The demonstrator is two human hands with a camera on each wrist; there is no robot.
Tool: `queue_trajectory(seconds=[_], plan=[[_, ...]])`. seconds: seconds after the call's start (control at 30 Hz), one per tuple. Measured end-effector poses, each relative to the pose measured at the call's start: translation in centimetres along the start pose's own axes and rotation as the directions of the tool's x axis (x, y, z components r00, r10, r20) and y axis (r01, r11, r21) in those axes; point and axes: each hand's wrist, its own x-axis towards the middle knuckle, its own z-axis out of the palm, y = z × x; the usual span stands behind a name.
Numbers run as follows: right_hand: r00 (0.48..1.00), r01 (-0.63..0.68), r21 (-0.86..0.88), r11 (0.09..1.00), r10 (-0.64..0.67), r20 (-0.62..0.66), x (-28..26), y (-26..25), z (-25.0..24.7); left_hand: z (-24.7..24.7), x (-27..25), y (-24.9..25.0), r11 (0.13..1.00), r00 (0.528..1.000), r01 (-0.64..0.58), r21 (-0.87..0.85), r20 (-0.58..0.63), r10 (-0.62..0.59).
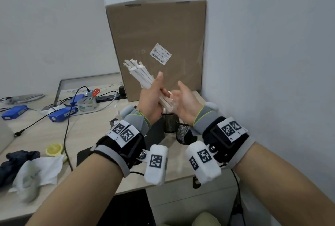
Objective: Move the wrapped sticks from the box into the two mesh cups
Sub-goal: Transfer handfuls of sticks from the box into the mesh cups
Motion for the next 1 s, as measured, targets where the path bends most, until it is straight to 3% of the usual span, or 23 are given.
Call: queue_trajectory(seconds=[0.07,0.13,0.2,0.23,0.3,0.37,0.43,0.5,0.6,0.63,0.73,0.77,0.83,0.9,0.97,1.0], plan=[[0.961,0.227,-0.329,0.917,-0.265,-0.074,-1.4,-2.0,0.3,-0.2,-0.4,-0.1,0.99,0.997,0.044,0.133,0.065,-0.053],[0.843,0.472,-0.547,0.692,-0.535,0.051,-2.9,-5.1,1.4,-0.3,-1.0,-0.6,0.938,0.979,0.057,0.342,0.167,-0.12],[0.742,0.589,-0.68,0.436,-0.626,0.242,-3.9,-7.8,2.7,-0.2,-1.7,-1.1,0.828,0.949,-0.004,0.561,0.262,-0.173],[0.734,0.604,-0.723,0.335,-0.587,0.341,-4.2,-8.8,3.3,-0.2,-2.0,-1.3,0.776,0.935,-0.041,0.629,0.298,-0.192],[0.802,0.546,-0.826,0.142,-0.375,0.465,-4.5,-9.4,4.0,0.1,-2.5,-1.4,0.732,0.918,-0.067,0.678,0.329,-0.221],[0.897,0.422,-0.903,-0.074,-0.108,0.428,-5.1,-8.9,4.0,0.4,-2.9,-1.3,0.72,0.913,-0.064,0.691,0.331,-0.236],[0.936,0.352,-0.925,-0.146,0.028,0.352,-5.5,-7.9,3.6,0.5,-3.4,-1.3,0.709,0.907,-0.048,0.704,0.329,-0.265],[0.941,0.339,-0.939,-0.058,0.019,0.338,-5.8,-7.7,3.0,0.7,-3.8,-1.5,0.711,0.907,-0.045,0.702,0.326,-0.265],[0.925,0.371,-0.887,0.274,-0.188,0.329,-5.9,-8.4,2.2,1.2,-3.7,-1.3,0.75,0.944,-0.052,0.66,0.278,-0.179],[0.913,0.394,-0.864,0.314,-0.243,0.328,-5.8,-8.3,2.0,1.3,-3.6,-1.0,0.76,0.953,-0.062,0.647,0.265,-0.148],[0.898,0.422,-0.883,0.205,-0.23,0.376,-5.7,-7.1,1.4,1.3,-3.3,-0.6,0.724,0.953,-0.111,0.681,0.278,-0.116],[0.893,0.435,-0.872,0.223,-0.235,0.385,-5.8,-7.0,1.2,1.3,-3.4,-0.6,0.705,0.952,-0.121,0.698,0.283,-0.116],[0.876,0.471,-0.797,0.378,-0.31,0.37,-6.1,-7.3,0.5,1.4,-3.2,-0.8,0.708,0.958,-0.128,0.694,0.271,-0.093],[0.884,0.46,-0.676,0.576,-0.367,0.289,-6.1,-7.6,-0.4,1.8,-2.7,-0.9,0.773,0.972,-0.14,0.618,0.233,-0.01],[0.915,0.402,-0.602,0.69,-0.285,0.284,-6.1,-6.9,-1.4,2.5,-2.8,-0.5,0.805,0.977,-0.164,0.57,0.209,0.051],[0.924,0.377,-0.612,0.695,-0.23,0.307,-5.8,-6.3,-1.7,2.5,-3.0,-0.3,0.805,0.973,-0.176,0.566,0.222,0.057]])
